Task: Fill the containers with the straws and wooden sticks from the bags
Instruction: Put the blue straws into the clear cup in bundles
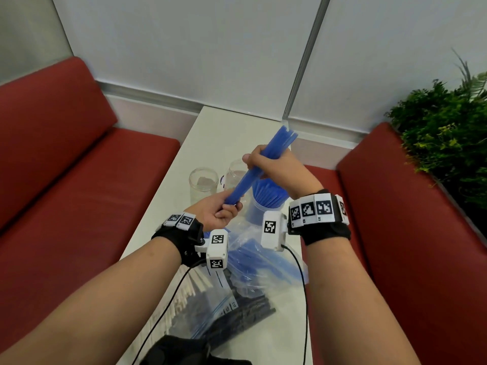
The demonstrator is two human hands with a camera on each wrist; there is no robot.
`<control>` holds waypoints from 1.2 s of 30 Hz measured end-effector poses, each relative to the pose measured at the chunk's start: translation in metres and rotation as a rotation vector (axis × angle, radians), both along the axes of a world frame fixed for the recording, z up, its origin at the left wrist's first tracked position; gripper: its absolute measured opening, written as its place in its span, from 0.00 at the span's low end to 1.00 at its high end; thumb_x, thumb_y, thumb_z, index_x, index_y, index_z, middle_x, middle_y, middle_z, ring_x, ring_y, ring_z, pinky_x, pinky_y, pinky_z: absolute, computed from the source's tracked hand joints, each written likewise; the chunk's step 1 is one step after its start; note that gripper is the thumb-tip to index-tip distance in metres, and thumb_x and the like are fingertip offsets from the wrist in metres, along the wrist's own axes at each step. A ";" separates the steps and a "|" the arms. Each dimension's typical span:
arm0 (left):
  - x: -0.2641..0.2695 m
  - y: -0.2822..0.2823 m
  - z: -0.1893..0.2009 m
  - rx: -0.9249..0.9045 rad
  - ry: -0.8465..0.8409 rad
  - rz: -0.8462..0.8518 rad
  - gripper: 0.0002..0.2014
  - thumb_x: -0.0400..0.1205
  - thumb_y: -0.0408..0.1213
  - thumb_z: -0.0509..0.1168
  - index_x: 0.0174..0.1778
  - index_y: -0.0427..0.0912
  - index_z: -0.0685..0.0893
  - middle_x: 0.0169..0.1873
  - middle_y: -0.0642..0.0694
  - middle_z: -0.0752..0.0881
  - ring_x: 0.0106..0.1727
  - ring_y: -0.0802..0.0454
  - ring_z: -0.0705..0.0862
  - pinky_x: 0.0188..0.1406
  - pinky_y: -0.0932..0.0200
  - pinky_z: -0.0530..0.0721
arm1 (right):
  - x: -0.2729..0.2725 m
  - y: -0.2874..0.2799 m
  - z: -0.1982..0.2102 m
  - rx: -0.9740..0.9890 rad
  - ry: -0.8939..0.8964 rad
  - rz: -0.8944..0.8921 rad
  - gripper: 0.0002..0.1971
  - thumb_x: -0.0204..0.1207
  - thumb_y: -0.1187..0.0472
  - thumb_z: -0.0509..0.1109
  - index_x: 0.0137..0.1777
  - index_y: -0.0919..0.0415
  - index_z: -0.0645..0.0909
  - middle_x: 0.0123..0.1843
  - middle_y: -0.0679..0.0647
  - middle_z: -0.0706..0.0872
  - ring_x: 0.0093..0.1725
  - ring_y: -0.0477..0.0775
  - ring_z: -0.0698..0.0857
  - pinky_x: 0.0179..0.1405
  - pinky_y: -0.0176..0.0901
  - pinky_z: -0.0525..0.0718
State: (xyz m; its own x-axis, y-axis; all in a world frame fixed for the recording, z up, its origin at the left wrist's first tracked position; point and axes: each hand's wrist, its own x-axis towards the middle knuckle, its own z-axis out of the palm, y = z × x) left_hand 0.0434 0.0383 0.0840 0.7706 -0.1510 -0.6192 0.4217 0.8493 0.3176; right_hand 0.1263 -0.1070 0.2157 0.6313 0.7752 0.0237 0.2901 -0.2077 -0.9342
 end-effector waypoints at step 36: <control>0.035 -0.008 -0.128 2.282 -0.388 -1.534 0.19 0.88 0.41 0.52 0.76 0.48 0.71 0.68 0.43 0.76 0.67 0.40 0.75 0.65 0.41 0.71 | 0.109 0.003 -0.127 -0.324 -0.123 -0.388 0.05 0.75 0.60 0.78 0.42 0.61 0.88 0.38 0.49 0.90 0.33 0.37 0.85 0.37 0.42 0.87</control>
State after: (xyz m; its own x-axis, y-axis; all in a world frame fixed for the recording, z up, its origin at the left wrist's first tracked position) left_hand 0.0779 0.0304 -0.0438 0.8652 -0.0981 -0.4918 -0.1588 -0.9838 -0.0830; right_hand 0.2356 -0.1041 0.0888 0.8812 0.4646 -0.0868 0.2378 -0.5945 -0.7682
